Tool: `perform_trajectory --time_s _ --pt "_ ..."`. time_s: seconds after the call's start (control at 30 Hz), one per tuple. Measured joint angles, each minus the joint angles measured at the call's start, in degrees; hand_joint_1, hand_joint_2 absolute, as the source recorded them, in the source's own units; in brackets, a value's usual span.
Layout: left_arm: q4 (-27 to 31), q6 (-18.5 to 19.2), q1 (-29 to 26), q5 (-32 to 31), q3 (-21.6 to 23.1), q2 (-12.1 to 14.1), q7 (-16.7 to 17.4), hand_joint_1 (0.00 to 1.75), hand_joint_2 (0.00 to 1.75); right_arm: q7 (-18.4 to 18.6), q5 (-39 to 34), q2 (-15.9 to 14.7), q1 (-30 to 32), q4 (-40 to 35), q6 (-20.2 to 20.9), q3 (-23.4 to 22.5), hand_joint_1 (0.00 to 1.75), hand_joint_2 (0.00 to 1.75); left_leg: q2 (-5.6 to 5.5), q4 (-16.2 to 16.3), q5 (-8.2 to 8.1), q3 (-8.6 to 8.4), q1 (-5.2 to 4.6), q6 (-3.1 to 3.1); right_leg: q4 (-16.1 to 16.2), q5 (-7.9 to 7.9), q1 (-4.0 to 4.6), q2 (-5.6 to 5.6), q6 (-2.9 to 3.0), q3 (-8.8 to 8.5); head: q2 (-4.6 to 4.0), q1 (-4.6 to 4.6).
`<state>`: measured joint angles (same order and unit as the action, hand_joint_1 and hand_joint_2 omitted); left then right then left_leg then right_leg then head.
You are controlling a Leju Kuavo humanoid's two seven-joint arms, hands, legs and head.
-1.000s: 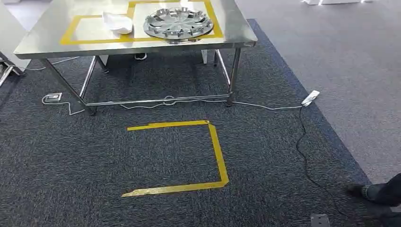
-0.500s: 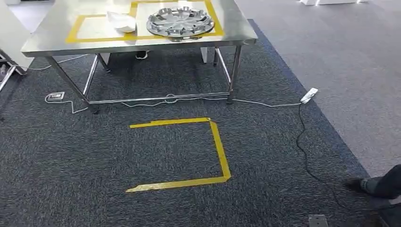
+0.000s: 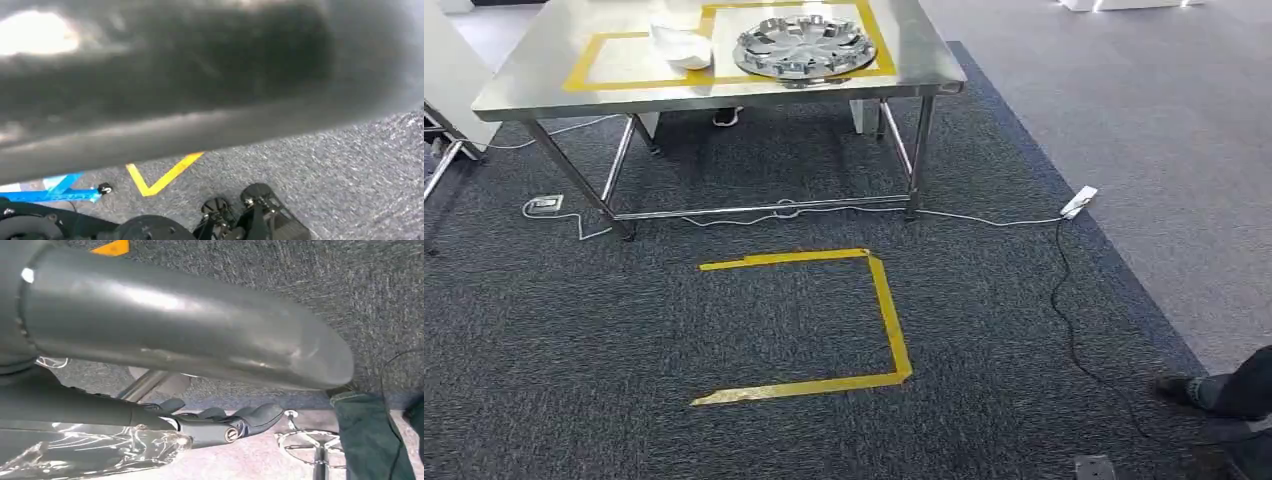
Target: Take the parts from the cabinet and place them on the table.
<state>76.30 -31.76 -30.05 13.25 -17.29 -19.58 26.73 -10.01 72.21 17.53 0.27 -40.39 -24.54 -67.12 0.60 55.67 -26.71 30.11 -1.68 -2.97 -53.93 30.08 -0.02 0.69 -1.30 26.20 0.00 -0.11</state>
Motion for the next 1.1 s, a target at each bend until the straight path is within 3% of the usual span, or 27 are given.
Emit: perform_trajectory --time_s 0.07,0.1,0.17,0.2,0.23,0.27,0.3,0.37,0.4,0.43,0.47,0.57,0.6,0.67,0.7,0.73,0.77,0.83,0.87,0.9,0.93,0.97,1.03,1.07,1.1 --pt "-0.2 -0.3 0.2 0.3 0.0 -0.1 0.0 0.0 0.0 0.0 0.0 0.0 0.0 0.0 -0.2 0.2 0.0 0.0 -0.22 -1.5 0.98 -0.5 0.69 -0.17 -1.1 1.16 0.13 -0.14 -0.34 0.22 0.0 0.09" --pt "-0.2 -0.5 0.3 0.5 0.0 -0.1 0.0 0.0 0.0 0.0 0.0 0.0 0.0 0.0 -0.5 0.2 0.0 0.0 -0.37 -1.5 1.03 -0.25 0.76 -0.23 -3.8 3.36 0.12 -0.37 -0.56 1.67 0.0 0.31" --pt "-0.6 -0.7 0.4 0.7 -0.1 -0.1 0.0 0.0 0.0 0.1 0.0 0.0 0.1 0.1 -0.5 0.3 0.0 0.0 -0.61 -1.4 1.11 0.11 0.72 -0.35 -13.2 8.26 -0.27 -0.49 -0.94 6.16 0.0 0.19" --pt "-0.6 -1.0 0.4 0.9 -0.1 -0.1 0.0 0.0 0.0 0.1 0.0 0.0 0.2 0.2 -0.5 0.3 0.0 0.0 -0.75 -1.4 1.12 0.26 0.72 -0.35 -17.1 9.65 -0.29 -0.5 -1.11 8.11 0.0 0.28" --pt "-0.7 -2.6 0.4 1.9 -0.1 -0.1 0.0 0.0 0.0 0.1 0.0 0.0 0.3 0.2 -0.5 0.3 0.0 0.0 -0.97 -1.3 1.12 0.35 0.72 -0.34 -18.8 9.55 -0.38 -0.5 -1.3 9.04 0.0 0.33" --pt "-0.7 -4.0 0.4 2.7 0.1 -0.1 0.0 0.0 0.0 0.1 -0.1 0.0 0.3 0.2 -0.5 0.3 0.0 0.0 -1.23 -1.1 1.12 0.36 0.73 -0.32 -17.6 8.08 -0.58 -0.51 -1.42 8.55 0.0 0.3" --pt "-0.7 -5.6 0.4 3.8 0.3 -0.1 0.0 0.0 0.0 0.1 -0.2 0.0 0.4 0.2 -0.5 0.3 0.0 0.0 -1.52 -0.9 1.06 0.37 0.76 -0.23 -14.2 5.65 -0.76 -0.52 -1.49 6.95 0.0 0.3" --pt "-0.6 -6.2 0.3 3.7 0.7 -0.1 -0.1 0.0 0.0 0.1 -0.2 0.0 0.4 0.2 -0.4 0.3 0.0 0.0 -2.1 -0.1 0.67 0.45 0.89 0.36 -3.6 0.31 -1.26 -1.26 -1.87 1.69 0.0 0.33" --pt "-0.2 -3.2 -0.2 1.4 1.2 0.0 0.2 0.0 0.0 0.2 -0.2 0.0 0.3 0.2 -0.4 0.4 0.0 0.0 -2.2 0.3 0.49 0.65 0.67 0.71 -2.1 1.31 -1.2 -2.76 -1.84 1.1 0.0 0.3" --pt "0.5 0.1 -1.0 -0.8 1.2 0.0 0.5 0.0 0.0 0.2 -0.1 0.0 0.3 0.2 -0.4 0.4 0.0 0.0 -2.56 0.8 0.29 0.95 0.45 1.02 -1.7 0.7 -1.22 -2.35 -0.95 1.23 0.0 0.33" --pt "1.1 2.2 -1.3 -2.1 1.4 0.0 0.7 0.0 0.0 0.4 0.0 0.0 0.4 0.2 -0.4 0.4 0.0 0.0 -2.58 0.8 0.43 0.97 0.51 1.25 -2.0 0.73 -1.07 -2.16 -0.71 1.38 -0.02 0.09" --pt "1.7 2.8 -1.9 -2.5 1.4 0.0 1.3 0.0 0.0 0.5 0.2 0.1 0.5 0.2 -0.4 0.4 0.0 0.0 -2.83 1.2 0.23 1.26 0.72 1.97 -1.9 0.2 -1.17 -1.33 0.57 1.53 0.0 0.24" --pt "2.0 2.8 -2.3 -2.4 1.5 0.0 1.4 0.0 0.0 0.5 0.2 0.1 0.4 0.2 -0.5 0.4 0.0 0.0 -1.97 3.0 -1.79 1.92 0.82 2.37 -1.9 0.09 -1.14 -1.16 0.92 1.63 0.0 -0.09" --pt "2.4 2.7 -2.3 -2.5 1.5 0.0 1.4 0.0 0.0 0.5 0.4 0.1 0.6 0.2 -0.6 0.4 0.0 0.0 -1.45 12.1 -7.34 5.85 1.05 2.87 -2.0 -0.01 -1.01 -0.29 1.24 1.6 0.0 -0.31" --pt "2.4 2.8 -2.3 -2.5 1.5 0.0 1.4 0.0 0.0 0.5 0.4 0.1 0.7 0.2 -0.6 0.4 0.0 0.0 -1.4 16.6 -9.21 7.81 1.12 2.98 -2.0 -0.03 -0.96 0.17 1.25 1.67 0.0 -0.35" --pt "2.4 2.8 -2.4 -2.4 1.5 0.0 1.4 0.0 0.0 0.5 0.4 0.1 0.7 0.2 -0.6 0.4 0.0 0.0 -1.38 19.7 -9.92 9.08 1.23 3.04 -2.1 -0.04 -0.94 0.66 1.26 1.75 0.0 -0.33" --pt "2.4 2.8 -2.5 -2.4 1.6 0.0 1.5 0.0 0.0 0.5 0.4 0.1 0.7 0.2 -0.6 0.4 0.0 0.0 -1.35 19.6 -9.01 8.84 1.37 3.04 -2.1 -0.03 -0.91 1.01 1.25 1.71 0.0 -0.31" --pt "2.6 2.8 -2.8 -2.4 1.6 0.0 1.5 0.0 0.0 0.5 0.4 0.1 0.6 0.2 -0.6 0.4 0.0 0.0 -1.1 12.3 -4.0 5.1 1.46 2.8 -2.1 0.07 -0.9 1.56 1.14 1.39 0.0 -0.31" --pt "2.7 2.8 -2.8 -2.4 1.5 0.0 1.5 0.0 0.0 0.5 0.5 0.1 0.5 0.2 -0.6 0.4 0.0 0.0 -0.33 6.9 -1.28 2.46 1.45 2.55 -2.0 0.2 -0.9 1.85 1.06 1.13 0.0 -0.35" --pt "2.8 2.7 -2.8 -2.4 1.6 0.0 1.5 0.0 0.0 0.5 0.7 0.1 0.5 0.2 -0.6 0.4 0.0 0.0 1.74 3.2 -0.43 0.83 1.31 2.29 -2.0 0.33 -0.81 2.14 0.85 1.65 0.0 -0.35" --pt "2.8 2.7 -2.7 -2.4 1.6 0.0 1.5 0.0 0.0 0.5 0.8 0.1 0.5 0.2 -0.7 0.4 0.0 0.0 2.05 2.5 -1.03 0.58 0.89 2.39 -2.3 0.66 -0.4 2.28 0.47 1.22 0.0 -0.37" --pt "3.0 2.6 -2.5 -2.3 1.7 0.0 1.5 0.0 0.0 0.5 1.0 0.1 0.5 0.2 -1.0 0.5 0.0 0.0 1.85 1.7 -1.57 0.48 1.02 1.97 -2.5 0.73 -0.22 2.77 0.16 1.56 0.0 -0.33" --pt "3.1 2.5 -2.9 -1.9 1.7 0.0 1.5 0.0 0.0 0.6 1.3 0.1 0.3 0.2 -1.4 0.6 0.0 0.0 0.93 1.7 -1.45 1.04 0.84 1.62 -2.3 0.59 -0.36 3.64 -0.21 1.45 0.0 -0.2" --pt "3.1 2.6 -3.0 -1.9 1.7 0.0 1.5 0.0 0.0 0.6 1.5 0.1 0.2 0.2 -1.6 0.8 0.0 0.0 0.38 1.2 -1.06 0.77 1.18 1.05 -2.4 1.0 -0.47 3.7 -0.78 1.53 0.0 -0.22" --pt "3.1 2.5 -3.0 -1.9 1.7 0.0 1.5 0.0 0.0 0.6 1.6 0.1 0.1 0.2 -1.8 0.8 0.0 0.0 0.11 1.1 -0.97 0.78 1.26 0.88 -3.8 2.21 -0.53 1.94 -1.02 2.32 0.0 -0.09"
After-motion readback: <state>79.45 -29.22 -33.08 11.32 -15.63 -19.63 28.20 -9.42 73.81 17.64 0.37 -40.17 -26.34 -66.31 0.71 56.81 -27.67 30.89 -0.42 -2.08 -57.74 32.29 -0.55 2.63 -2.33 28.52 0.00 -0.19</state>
